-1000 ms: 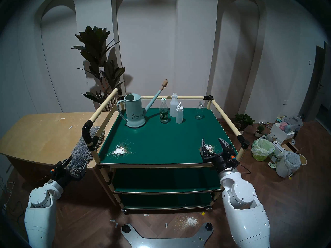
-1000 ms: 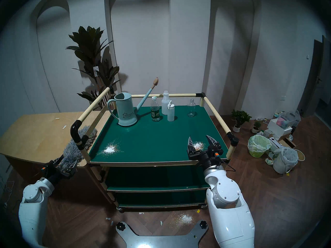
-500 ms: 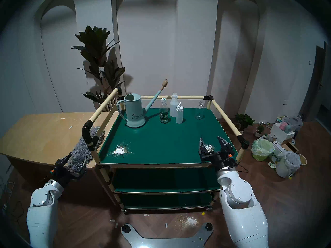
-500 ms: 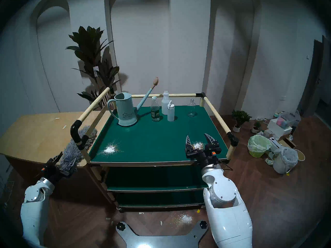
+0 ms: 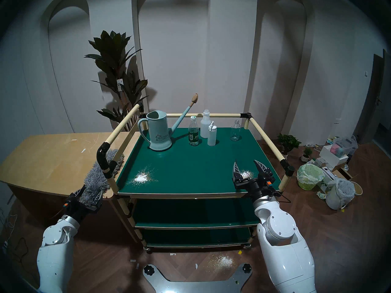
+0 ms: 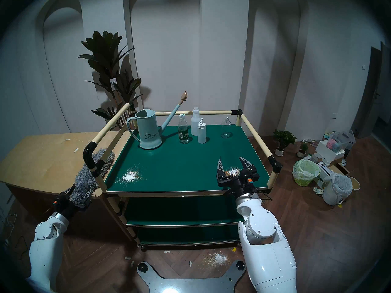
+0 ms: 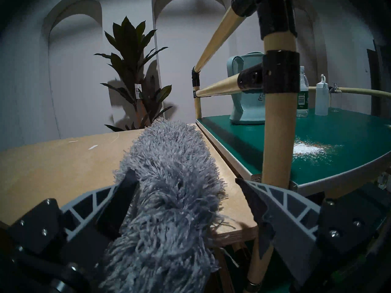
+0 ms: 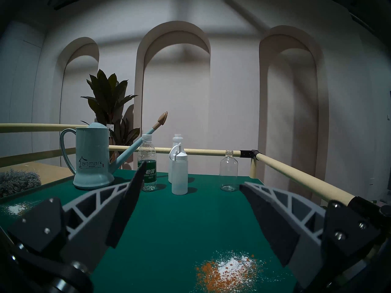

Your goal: Dust the shelf with the duster

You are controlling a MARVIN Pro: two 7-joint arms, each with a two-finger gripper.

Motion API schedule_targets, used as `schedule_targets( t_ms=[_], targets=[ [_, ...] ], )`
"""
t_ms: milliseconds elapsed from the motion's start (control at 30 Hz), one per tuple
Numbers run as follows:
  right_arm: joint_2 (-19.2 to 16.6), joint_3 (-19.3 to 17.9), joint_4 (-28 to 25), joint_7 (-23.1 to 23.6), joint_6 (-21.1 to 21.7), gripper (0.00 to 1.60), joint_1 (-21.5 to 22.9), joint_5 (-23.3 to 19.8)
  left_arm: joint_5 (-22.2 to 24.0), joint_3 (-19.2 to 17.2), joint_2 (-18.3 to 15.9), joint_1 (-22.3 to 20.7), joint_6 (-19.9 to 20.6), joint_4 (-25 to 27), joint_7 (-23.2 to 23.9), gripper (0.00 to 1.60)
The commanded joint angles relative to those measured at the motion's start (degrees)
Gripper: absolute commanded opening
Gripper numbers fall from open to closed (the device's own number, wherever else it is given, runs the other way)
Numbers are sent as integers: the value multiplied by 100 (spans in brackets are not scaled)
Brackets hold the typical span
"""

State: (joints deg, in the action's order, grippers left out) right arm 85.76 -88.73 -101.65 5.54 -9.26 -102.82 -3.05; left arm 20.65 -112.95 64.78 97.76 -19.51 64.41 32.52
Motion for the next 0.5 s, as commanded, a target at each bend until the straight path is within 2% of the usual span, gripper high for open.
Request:
schedule_targets(
  t_ms=[0,467],
  targets=[
    [12,-17,-108,-17,-75,160,45,-13,-34,76,-72,-513,-62,-170,-98,160],
    [51,32,-152,-147,-125,160,0,29,-40,293,-181,-757,-53,-693,22,160]
  ],
)
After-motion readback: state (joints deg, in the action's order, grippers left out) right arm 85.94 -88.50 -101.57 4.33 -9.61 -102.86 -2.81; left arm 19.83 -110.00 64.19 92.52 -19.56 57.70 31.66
